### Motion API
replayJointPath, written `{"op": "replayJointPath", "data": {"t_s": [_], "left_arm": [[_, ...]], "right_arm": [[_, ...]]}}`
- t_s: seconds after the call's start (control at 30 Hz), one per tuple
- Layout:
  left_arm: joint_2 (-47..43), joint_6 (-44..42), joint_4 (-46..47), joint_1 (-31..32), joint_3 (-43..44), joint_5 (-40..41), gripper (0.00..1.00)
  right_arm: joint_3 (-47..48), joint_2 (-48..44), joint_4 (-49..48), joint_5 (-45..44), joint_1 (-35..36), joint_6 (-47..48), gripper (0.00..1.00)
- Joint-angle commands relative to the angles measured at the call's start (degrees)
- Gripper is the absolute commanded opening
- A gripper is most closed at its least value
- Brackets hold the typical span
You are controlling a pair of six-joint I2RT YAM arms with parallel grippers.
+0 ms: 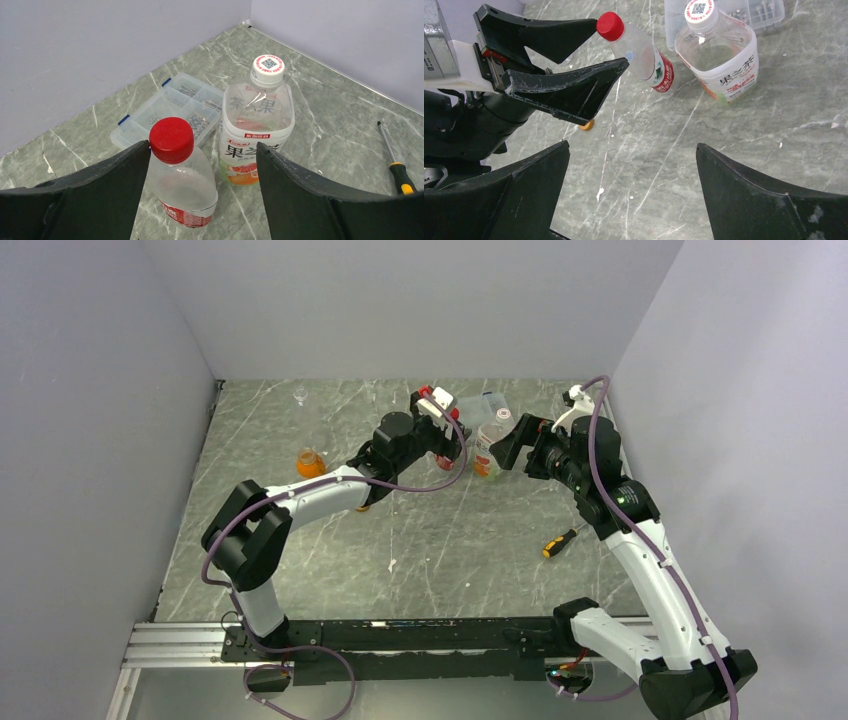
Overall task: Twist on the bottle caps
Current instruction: Place the plastic bottle at the center of the board.
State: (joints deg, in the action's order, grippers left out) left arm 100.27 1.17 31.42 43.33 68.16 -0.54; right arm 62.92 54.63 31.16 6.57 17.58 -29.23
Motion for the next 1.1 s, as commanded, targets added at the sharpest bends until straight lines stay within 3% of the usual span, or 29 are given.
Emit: {"op": "replayJointPath", "data": {"t_s": [0.0, 1.07], "left_arm": [[-0.60, 0.87, 0.93, 0.35, 2.19, 0.37, 0.82], [-2.73, 1.04, 0.17, 0.27, 0.39, 3.30, 0.83]], "right_arm": [[-0.20, -0.58, -2.50, 0.99, -0.27, -0.30, 1.00], [-0.95, -0.49, -3.03, 1.43, -0.27, -0.47, 1.00]]}}
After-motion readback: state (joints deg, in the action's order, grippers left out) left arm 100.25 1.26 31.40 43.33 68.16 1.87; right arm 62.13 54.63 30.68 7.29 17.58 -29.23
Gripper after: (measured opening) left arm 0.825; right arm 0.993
